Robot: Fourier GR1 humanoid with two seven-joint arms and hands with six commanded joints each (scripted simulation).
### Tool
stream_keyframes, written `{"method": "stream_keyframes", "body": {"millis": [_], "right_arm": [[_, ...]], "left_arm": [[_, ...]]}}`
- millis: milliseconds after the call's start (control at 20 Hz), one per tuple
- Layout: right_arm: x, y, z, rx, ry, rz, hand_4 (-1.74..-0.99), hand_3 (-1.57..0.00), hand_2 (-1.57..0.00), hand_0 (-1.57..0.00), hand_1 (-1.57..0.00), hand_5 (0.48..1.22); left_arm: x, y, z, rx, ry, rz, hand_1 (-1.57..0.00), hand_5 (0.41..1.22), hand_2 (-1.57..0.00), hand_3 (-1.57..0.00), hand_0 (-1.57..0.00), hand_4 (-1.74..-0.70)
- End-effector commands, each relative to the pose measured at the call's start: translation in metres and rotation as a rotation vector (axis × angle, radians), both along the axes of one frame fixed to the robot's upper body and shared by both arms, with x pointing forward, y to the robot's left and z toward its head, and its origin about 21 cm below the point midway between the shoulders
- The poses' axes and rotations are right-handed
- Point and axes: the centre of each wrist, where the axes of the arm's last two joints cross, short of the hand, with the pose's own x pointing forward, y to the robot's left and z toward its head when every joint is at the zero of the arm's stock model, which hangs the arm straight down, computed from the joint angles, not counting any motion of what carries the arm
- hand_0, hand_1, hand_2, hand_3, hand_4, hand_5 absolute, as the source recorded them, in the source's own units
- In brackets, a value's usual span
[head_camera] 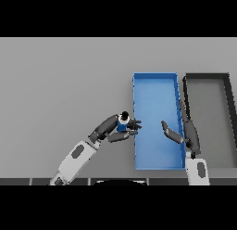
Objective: Pick up the blue pipe and place it into the blue bin.
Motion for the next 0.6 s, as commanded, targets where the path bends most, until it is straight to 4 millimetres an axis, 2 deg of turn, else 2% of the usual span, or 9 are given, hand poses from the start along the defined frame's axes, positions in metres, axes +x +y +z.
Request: {"method": "stream_keyframes", "body": {"millis": [0, 150, 200, 300, 400, 550], "right_arm": [[-0.002, 0.0, 0.0, -0.01, 0.006, -0.011, -1.188, 0.0, 0.0, 0.0, 0.0, 0.643], [-0.004, -0.004, 0.013, 0.004, -0.025, 0.0, -1.187, 0.0, -0.02, 0.0, 0.0, 0.642], [0.0, 0.0, 0.017, 0.081, -0.052, 0.058, -1.195, 0.0, -0.04, 0.0, 0.0, 0.648], [-0.003, -0.004, 0.033, 0.212, -0.043, 0.188, -1.202, 0.0, -0.09, 0.0, -0.02, 0.624], [0.005, -0.008, 0.056, 0.236, -0.006, 0.316, -1.215, 0.0, -0.12, 0.0, -0.03, 0.607], [0.024, 0.005, 0.094, 0.23, 0.017, 0.502, -1.237, 0.0, -0.11, 0.0, -0.01, 0.577]], "left_arm": [[0.001, 0.0, -0.001, 0.004, -0.001, 0.002, -1.57, 1.22, -1.57, -1.57, -1.57, -1.47], [0.002, -0.002, -0.002, 0.001, 0.0, -0.009, -1.57, 1.22, -1.57, -1.57, -1.57, -1.47], [0.004, 0.0, 0.003, -0.004, -0.012, -0.009, -1.57, 1.221, -1.57, -1.57, -1.57, -1.47], [0.002, 0.001, 0.002, -0.006, -0.007, -0.015, -1.57, 1.221, -1.57, -1.57, -1.57, -1.47], [0.002, 0.002, 0.002, -0.002, -0.002, -0.018, -1.57, 1.221, -1.57, -1.57, -1.57, -1.47], [-0.003, -0.001, 0.002, -0.008, -0.004, -0.025, -1.57, 1.221, -1.57, -1.57, -1.57, -1.47]]}}
